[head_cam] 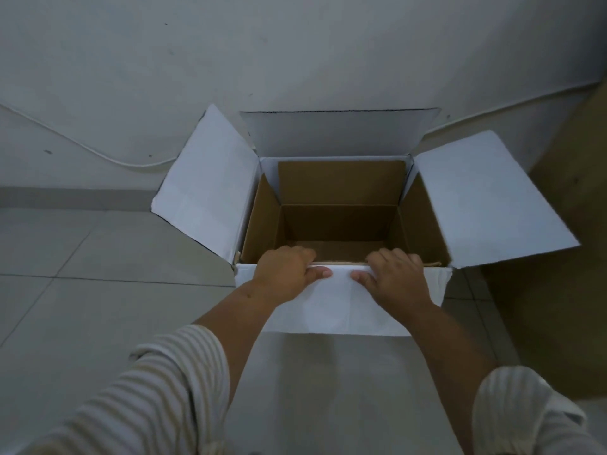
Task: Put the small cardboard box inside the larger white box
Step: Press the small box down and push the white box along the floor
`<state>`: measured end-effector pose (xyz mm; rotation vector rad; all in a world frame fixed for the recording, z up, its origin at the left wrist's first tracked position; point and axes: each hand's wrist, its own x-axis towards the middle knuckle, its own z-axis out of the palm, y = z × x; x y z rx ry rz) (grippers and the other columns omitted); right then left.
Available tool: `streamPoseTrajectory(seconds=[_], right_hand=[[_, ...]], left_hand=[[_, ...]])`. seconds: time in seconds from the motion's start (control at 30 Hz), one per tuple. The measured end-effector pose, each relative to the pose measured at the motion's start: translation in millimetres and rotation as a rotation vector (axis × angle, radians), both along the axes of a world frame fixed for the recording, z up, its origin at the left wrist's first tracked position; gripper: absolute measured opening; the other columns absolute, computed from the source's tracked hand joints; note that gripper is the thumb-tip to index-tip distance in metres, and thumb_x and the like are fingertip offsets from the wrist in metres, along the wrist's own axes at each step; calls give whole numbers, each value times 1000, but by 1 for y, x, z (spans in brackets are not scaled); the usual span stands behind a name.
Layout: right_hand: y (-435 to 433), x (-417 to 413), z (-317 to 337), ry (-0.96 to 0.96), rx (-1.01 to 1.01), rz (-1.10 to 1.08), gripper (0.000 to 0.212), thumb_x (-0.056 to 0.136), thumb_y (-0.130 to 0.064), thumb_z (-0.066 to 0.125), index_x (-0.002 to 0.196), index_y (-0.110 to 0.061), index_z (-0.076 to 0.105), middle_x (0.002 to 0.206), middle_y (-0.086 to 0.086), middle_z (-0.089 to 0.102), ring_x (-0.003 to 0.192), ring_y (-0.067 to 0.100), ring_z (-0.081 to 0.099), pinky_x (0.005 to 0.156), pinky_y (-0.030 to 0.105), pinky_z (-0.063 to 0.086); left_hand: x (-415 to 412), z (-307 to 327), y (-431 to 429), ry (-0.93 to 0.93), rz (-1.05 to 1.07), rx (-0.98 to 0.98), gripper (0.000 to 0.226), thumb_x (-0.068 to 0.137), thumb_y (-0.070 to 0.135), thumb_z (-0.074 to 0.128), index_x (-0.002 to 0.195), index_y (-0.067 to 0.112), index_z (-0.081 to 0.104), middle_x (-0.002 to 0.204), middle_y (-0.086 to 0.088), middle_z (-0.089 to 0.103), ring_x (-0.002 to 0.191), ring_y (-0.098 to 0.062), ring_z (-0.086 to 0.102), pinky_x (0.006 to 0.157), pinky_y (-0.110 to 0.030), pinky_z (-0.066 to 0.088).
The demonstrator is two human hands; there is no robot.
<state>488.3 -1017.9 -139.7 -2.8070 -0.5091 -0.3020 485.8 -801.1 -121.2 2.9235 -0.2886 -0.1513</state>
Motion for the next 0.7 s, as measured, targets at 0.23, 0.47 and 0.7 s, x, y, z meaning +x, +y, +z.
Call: streamPoseTrajectory(seconds=[0.23, 0.47, 0.7], right_hand=[[4, 0, 2, 21, -79, -91, 40, 82, -59, 45, 86, -21, 56, 87, 1, 62, 82, 19, 52, 73, 34, 29], [7, 0, 8, 71, -99, -110, 41, 84, -57, 43, 89, -18, 55, 90, 3, 59, 86, 21, 49, 74, 37, 30], [-9, 6, -6, -43, -48, -92, 42, 81, -60, 45, 89, -21, 59, 89, 1, 64, 83, 20, 53, 73, 35, 33]], left_hand=[[4, -5, 1, -142, -79, -12, 45, 81, 68, 37, 84, 27, 56, 75, 7, 54, 65, -12, 48, 49, -25, 30], [4, -3, -1, -158, -123, -2, 44, 85, 64, 35, 86, 24, 56, 73, 7, 49, 65, -12, 45, 48, -26, 24], [12, -6, -11, -201, -110, 19, 40, 84, 64, 36, 80, 28, 52, 70, 10, 46, 63, -10, 44, 45, -24, 21]])
